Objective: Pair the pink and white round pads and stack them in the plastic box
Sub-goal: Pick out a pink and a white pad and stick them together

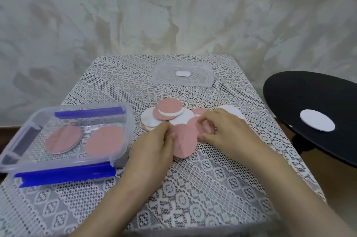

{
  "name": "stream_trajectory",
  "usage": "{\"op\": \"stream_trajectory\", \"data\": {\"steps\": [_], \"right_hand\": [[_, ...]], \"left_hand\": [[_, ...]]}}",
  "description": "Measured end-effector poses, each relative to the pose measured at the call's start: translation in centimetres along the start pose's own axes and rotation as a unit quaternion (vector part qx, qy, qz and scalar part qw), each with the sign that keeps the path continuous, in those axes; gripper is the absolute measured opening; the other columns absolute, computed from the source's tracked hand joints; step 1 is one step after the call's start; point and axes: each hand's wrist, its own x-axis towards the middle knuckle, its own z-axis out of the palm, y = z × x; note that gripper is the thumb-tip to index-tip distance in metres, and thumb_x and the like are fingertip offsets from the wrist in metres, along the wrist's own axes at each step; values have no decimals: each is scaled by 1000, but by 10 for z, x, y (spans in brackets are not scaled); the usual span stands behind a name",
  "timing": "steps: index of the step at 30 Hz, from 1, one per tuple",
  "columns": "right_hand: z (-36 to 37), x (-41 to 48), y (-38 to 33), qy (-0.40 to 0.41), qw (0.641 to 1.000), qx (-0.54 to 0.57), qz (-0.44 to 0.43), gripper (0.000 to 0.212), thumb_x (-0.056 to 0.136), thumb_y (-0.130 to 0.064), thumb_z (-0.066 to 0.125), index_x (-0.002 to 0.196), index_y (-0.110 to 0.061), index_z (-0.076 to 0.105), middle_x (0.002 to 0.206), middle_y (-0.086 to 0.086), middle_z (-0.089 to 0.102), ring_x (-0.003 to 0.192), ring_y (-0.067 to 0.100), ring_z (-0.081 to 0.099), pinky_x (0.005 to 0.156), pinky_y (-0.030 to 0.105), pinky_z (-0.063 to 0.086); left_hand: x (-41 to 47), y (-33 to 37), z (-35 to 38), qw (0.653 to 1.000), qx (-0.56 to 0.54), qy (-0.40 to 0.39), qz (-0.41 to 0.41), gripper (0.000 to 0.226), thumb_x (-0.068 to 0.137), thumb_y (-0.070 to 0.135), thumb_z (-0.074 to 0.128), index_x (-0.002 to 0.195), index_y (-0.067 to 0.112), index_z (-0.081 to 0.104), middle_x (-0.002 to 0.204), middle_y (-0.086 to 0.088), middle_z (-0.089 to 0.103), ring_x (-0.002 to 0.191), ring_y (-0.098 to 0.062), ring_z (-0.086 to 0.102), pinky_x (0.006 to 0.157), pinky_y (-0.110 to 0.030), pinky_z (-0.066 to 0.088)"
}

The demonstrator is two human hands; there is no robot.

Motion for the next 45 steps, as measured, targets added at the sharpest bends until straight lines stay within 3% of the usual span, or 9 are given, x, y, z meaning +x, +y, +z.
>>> {"op": "stream_trajectory", "data": {"steps": [5,10,13,15,18,26,32,37,45], "right_hand": [[6,-11,-1,18,998,38,56,67,87,-46,73,145,-38,40,125,-6,46,107,21,58,87,39,49],[7,-17,10,88,991,82,54,9,97,-35,63,100,-26,60,104,-6,59,91,19,61,76,36,48],[6,-16,16,85,966,243,31,14,100,-31,57,92,-23,64,90,-5,66,83,20,66,77,46,57],[1,-17,14,84,942,325,15,17,102,-23,56,92,-13,65,74,-4,63,64,11,59,65,35,53],[-1,-18,9,27,944,329,-9,16,102,-17,58,90,-12,66,65,2,58,53,8,54,55,23,48],[16,-3,-1,-41,934,355,-27,4,94,-20,71,95,-17,73,70,9,65,60,24,61,57,35,54],[15,11,-1,10,966,259,-8,18,99,-31,61,90,-23,74,66,-11,66,58,1,58,65,28,48],[19,23,-5,67,993,96,28,29,93,-50,63,115,-32,68,87,-13,61,90,16,61,78,34,48],[26,39,-16,74,996,15,49,34,88,-55,67,100,-24,64,99,-5,64,90,23,61,77,39,52]], "left_hand": [[-12,9,-5,1000,10,13,-12,18,103,33,45,88,29,53,77,9,64,74,-7,59,73,-40,53],[-18,10,-8,999,-19,14,-31,16,100,30,45,92,27,59,77,2,68,75,-17,64,72,-48,54],[-19,6,-8,998,-44,13,-36,15,101,28,46,100,31,61,71,6,67,66,-15,63,63,-41,53],[-18,3,-7,998,-56,13,-30,17,103,28,45,104,34,61,63,7,63,57,-12,60,55,-37,50],[-15,1,-6,993,-109,-3,-36,22,105,27,42,107,36,62,57,3,62,45,-7,55,46,-30,46],[-5,1,1,975,-213,-58,-36,15,102,33,51,106,36,64,60,-4,65,47,-20,59,50,-36,49],[-3,-4,-1,981,-185,-49,-42,20,103,21,49,109,35,62,56,5,57,43,-5,51,41,-22,41],[-1,-7,0,986,-158,-38,-38,21,104,22,48,116,33,62,54,23,58,45,2,47,45,-12,36],[-3,-9,-3,986,-162,-20,-46,19,104,25,47,107,36,62,60,12,56,51,2,54,49,-11,42]]}}
